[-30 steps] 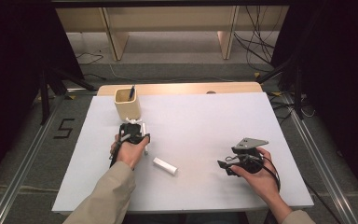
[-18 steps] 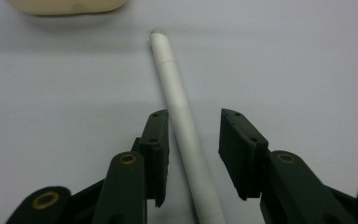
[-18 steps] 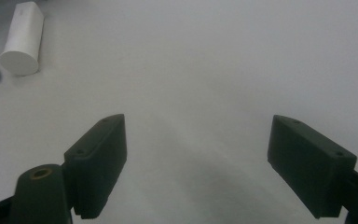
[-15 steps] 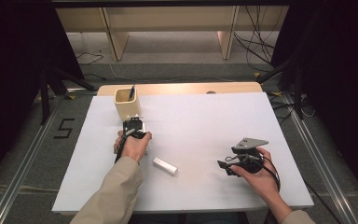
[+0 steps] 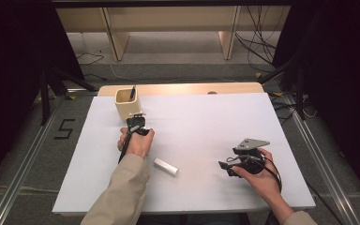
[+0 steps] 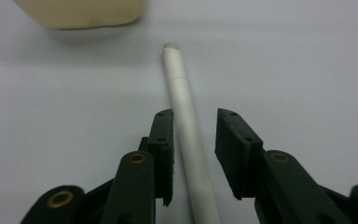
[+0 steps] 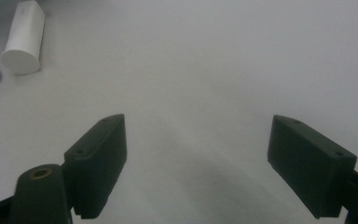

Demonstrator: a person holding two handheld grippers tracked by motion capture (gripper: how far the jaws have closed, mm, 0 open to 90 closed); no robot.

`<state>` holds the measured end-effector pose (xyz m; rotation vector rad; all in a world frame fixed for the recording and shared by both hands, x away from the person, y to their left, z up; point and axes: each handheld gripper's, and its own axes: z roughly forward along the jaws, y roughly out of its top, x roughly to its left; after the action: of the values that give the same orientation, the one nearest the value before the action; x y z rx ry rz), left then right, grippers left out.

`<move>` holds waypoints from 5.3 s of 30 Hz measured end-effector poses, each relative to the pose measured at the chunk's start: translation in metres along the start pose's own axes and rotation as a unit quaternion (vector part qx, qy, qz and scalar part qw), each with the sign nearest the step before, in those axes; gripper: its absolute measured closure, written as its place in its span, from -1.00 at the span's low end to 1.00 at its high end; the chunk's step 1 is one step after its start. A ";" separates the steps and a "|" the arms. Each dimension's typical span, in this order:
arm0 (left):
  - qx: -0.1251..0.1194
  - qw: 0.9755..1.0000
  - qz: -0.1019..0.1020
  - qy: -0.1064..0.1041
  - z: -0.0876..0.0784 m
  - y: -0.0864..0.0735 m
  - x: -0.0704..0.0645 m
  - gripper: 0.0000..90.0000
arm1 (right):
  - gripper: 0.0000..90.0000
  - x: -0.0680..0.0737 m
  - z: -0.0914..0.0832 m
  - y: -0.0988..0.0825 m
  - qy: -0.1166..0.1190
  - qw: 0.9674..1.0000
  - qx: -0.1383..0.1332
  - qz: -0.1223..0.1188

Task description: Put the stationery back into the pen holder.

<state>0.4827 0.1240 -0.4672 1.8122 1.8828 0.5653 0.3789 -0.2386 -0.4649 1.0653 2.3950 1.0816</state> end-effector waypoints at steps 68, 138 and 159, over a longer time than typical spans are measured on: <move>0.003 0.999 -0.013 0.045 0.006 -0.012 -0.015 0.63 | -0.55 0.000 0.000 0.000 0.003 1.000 0.004 -0.001; -0.011 0.998 0.004 0.058 0.006 -0.016 -0.020 0.74 | -0.55 0.000 0.000 0.000 0.003 1.000 0.004 -0.004; -0.012 0.997 0.058 0.056 0.002 -0.018 -0.019 0.75 | -0.55 0.000 0.000 0.000 0.003 1.000 0.003 -0.003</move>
<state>0.4703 0.1040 -0.4786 1.9212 1.8416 0.7401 0.3786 -0.2382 -0.4653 1.0567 2.4075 1.0768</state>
